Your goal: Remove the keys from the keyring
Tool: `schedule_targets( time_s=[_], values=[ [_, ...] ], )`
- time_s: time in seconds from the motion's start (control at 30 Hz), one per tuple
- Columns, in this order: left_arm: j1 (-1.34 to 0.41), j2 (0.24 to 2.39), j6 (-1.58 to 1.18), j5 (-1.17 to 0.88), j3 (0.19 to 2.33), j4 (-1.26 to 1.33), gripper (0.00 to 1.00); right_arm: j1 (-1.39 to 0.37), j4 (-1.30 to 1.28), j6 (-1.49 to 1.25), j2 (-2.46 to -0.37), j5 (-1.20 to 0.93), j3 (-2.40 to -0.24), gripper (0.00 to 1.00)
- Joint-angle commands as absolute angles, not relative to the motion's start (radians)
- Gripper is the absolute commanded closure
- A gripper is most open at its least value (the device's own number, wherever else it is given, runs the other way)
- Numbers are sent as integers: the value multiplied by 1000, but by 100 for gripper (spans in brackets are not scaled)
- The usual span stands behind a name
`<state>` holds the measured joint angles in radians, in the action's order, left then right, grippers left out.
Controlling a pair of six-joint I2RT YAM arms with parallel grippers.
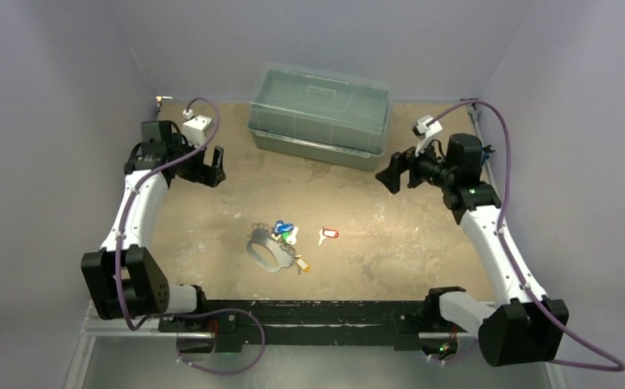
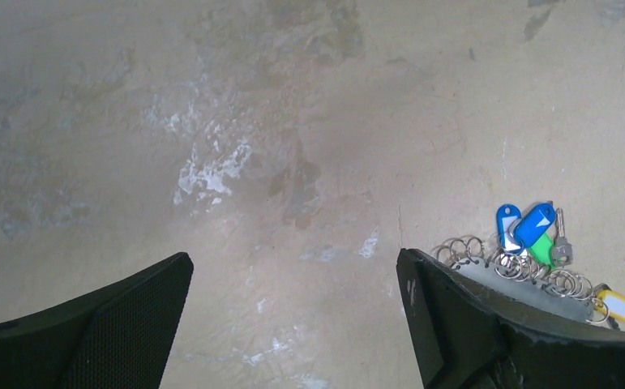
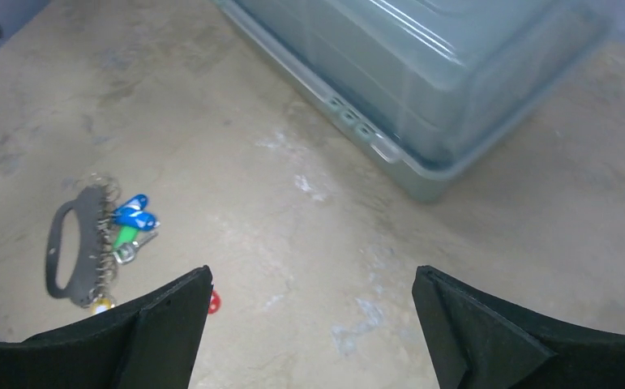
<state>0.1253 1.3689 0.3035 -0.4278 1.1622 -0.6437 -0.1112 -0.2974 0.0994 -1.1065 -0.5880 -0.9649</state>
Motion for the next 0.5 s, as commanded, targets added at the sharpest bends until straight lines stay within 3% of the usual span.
schedule_targets(
  time_s=[0.0,0.47],
  values=[
    [127,1296,182,-342,1067,-571,2,-39,-315,43,-1091,-481,-877,1],
    [128,1264,80,-330,940,-476,3,-7,-280,57,-1079,-428,-825,1]
  ],
)
